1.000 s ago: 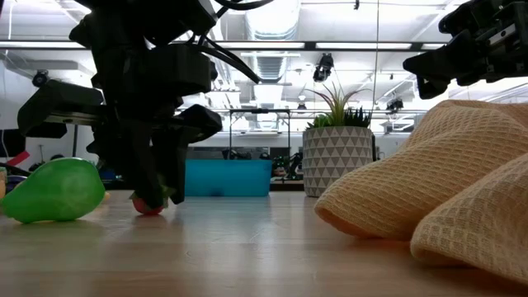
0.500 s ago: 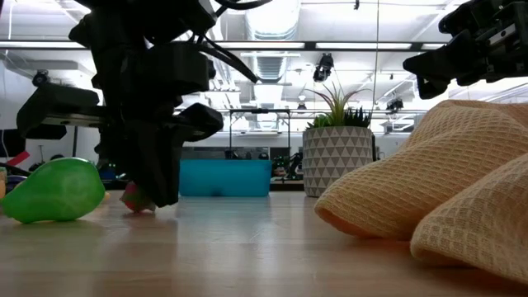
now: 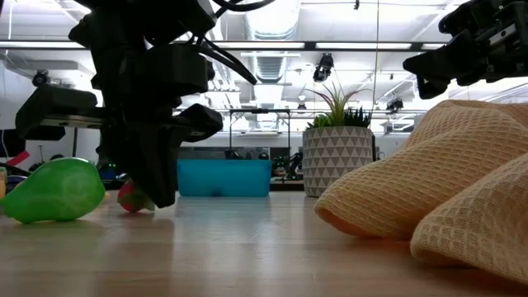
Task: Pick and placing Produce into tupperware
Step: Put the red strawberry into the blue bin
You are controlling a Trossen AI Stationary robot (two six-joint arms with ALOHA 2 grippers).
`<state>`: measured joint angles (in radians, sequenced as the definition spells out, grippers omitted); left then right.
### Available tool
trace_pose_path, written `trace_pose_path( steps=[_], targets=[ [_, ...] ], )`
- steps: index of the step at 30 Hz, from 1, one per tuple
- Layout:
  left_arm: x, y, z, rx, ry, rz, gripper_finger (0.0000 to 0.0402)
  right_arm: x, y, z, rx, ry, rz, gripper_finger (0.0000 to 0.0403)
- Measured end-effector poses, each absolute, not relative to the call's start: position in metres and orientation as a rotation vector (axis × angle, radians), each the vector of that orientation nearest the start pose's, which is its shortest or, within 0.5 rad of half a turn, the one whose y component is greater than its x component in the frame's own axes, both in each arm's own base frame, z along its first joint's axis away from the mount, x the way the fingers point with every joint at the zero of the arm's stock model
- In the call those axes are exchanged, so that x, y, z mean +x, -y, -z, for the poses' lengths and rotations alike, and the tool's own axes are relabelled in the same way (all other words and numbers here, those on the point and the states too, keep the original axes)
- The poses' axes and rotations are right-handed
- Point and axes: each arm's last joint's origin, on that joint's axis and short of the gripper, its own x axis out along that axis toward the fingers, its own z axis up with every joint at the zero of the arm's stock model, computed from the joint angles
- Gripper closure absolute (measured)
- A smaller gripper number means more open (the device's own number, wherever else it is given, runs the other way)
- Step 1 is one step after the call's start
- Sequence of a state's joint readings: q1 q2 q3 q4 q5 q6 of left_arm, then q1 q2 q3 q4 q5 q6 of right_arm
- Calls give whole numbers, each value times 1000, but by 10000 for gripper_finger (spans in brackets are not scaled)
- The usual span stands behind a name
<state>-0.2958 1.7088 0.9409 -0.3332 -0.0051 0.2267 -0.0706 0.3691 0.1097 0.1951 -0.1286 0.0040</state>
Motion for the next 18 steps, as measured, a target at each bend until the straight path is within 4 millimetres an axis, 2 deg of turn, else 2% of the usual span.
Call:
trace_pose_path(
  steps=[18],
  targets=[
    [308, 94, -161, 368, -1070, 385, 401, 122, 5, -187, 14, -69, -58, 394]
  ],
)
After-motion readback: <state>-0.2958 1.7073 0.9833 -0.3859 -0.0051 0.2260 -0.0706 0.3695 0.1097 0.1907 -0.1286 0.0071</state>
